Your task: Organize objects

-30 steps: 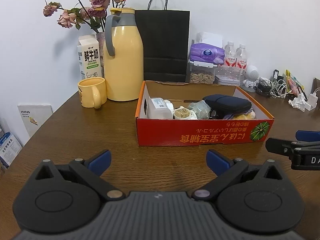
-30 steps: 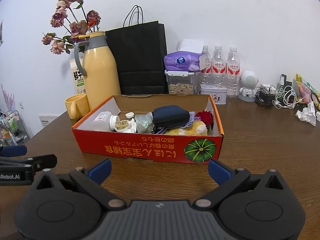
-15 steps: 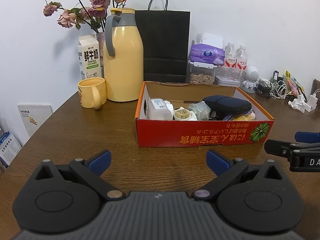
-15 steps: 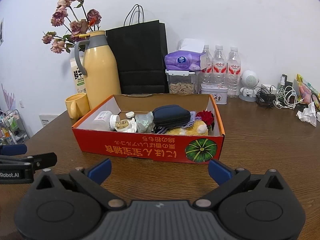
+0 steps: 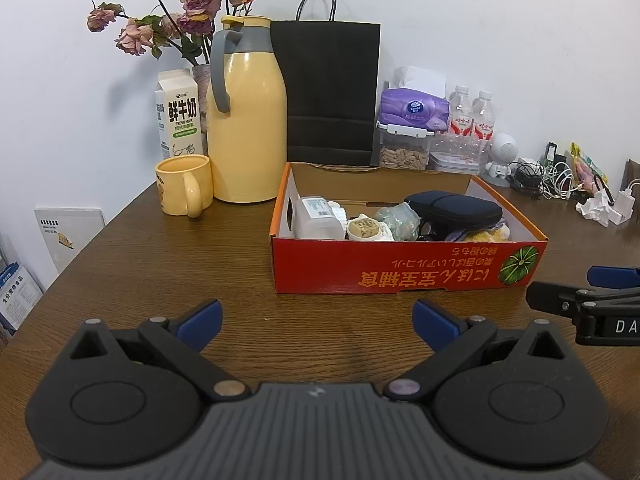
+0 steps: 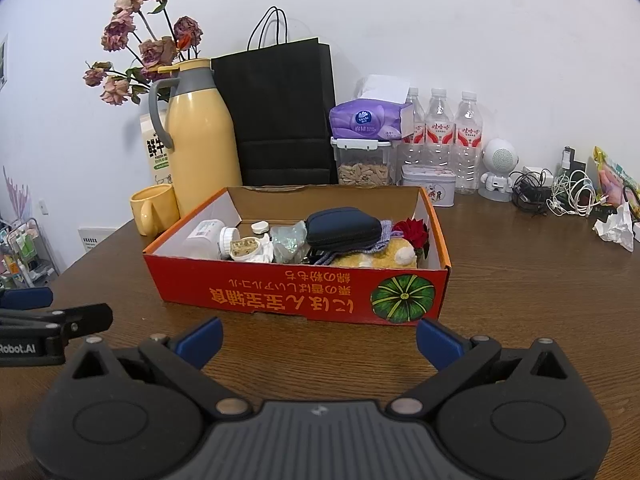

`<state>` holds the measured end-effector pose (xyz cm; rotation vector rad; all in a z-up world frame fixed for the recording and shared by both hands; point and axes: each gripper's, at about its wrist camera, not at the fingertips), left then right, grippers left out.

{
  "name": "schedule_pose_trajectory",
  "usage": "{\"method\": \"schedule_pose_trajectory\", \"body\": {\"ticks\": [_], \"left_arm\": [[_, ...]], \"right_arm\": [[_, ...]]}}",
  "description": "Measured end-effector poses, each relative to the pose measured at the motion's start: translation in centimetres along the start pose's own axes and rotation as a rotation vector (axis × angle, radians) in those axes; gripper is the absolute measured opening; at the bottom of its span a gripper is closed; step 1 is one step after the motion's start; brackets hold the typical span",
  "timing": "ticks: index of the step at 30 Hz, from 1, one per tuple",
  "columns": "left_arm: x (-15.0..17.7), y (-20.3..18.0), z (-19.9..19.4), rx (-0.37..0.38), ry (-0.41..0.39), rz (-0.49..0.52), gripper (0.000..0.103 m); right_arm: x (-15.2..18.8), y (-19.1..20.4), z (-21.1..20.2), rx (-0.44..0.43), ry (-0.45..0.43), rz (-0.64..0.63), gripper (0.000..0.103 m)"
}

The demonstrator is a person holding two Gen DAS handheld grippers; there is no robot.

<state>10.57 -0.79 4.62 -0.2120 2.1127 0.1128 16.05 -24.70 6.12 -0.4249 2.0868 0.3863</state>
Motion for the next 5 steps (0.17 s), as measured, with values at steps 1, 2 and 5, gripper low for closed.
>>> {"method": "schedule_pose_trajectory", "body": {"ticks": [1,2,5], "left_arm": [[0.0,0.04,0.03,0.003,0.003,-0.001,0.103],[0.01,0.07,0.06,0.008,0.005,-0.003,0.103],[0.09,0.13,0.09,0.014,0.006,-0.004,0.103]], "right_arm": [[0.05,0.01,-0.02,0.0,0.0,0.0,0.103],[0.05,0.01,0.01,0.0,0.0,0.0,0.103],[0.05,0.01,0.01,-0.001,0.0,0.0,0.103]]}}
Point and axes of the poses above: each gripper's, at about its wrist camera, not at the fingertips, and z roughly the way its jaws point, y to its left, x to its underside, and after that the axes turned 2 degrees about -x, right-handed
